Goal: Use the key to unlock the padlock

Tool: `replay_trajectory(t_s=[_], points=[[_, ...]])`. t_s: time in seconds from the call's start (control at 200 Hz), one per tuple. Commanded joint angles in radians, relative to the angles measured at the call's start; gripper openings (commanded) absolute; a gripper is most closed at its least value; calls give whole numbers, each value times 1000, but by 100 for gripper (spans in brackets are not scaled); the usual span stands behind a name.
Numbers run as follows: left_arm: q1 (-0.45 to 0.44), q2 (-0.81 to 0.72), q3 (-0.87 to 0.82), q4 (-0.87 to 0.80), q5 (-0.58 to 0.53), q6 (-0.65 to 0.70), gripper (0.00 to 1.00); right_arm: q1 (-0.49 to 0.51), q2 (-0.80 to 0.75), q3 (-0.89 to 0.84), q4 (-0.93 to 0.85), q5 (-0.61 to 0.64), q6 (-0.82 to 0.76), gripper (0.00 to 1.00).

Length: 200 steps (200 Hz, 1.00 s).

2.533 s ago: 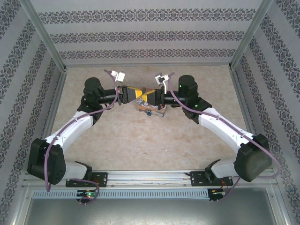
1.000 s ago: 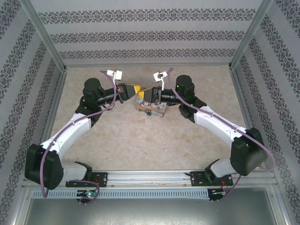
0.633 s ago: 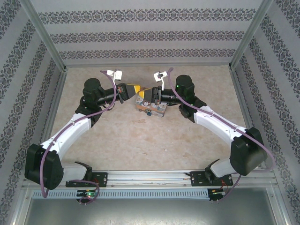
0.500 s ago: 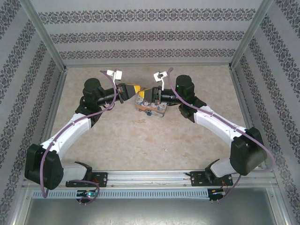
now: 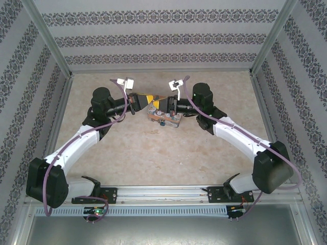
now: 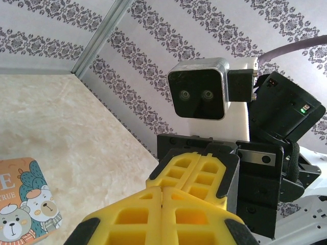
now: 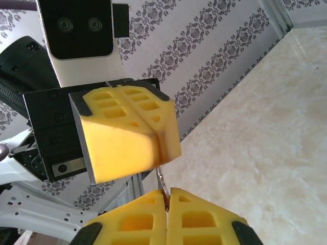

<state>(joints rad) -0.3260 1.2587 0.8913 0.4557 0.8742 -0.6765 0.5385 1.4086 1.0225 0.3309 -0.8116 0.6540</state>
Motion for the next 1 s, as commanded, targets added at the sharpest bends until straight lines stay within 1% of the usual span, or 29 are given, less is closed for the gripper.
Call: replay_trajectory(t_s=[0.0,0.1,0.26,0.325,0.415,0.51,0.55,0.61,0.68,0.809,0.994], points=[[-1,-44,-9,29,-16,18,0,-24,-41,-14,-64,38,-61,0],[0,-49,-17,37,-23,14,1,-27,-50,-7,-109,46,-88,0],[8,-75,-29,21,-46,26,39,-28,-60,21,-252,91,-177,0],[13,-98,-32,-20,-72,59,48,-32,-62,32,-327,133,-221,0],[15,-136,-40,-123,-127,137,61,-49,-56,28,-395,185,-256,0],[15,-176,-61,-239,-210,238,68,-77,-36,0,-411,227,-252,0],[16,-189,-79,-281,-252,275,68,-89,-20,-14,-407,237,-239,0],[16,-205,-111,-328,-317,322,71,-111,10,-39,-370,225,-202,0],[14,-211,-155,-358,-360,353,73,-128,49,-63,-326,219,-160,0],[14,-191,-230,-344,-367,348,75,-149,121,-83,-266,206,-113,0],[0,-108,-262,-313,-316,312,75,-176,203,-97,-170,171,-50,0]])
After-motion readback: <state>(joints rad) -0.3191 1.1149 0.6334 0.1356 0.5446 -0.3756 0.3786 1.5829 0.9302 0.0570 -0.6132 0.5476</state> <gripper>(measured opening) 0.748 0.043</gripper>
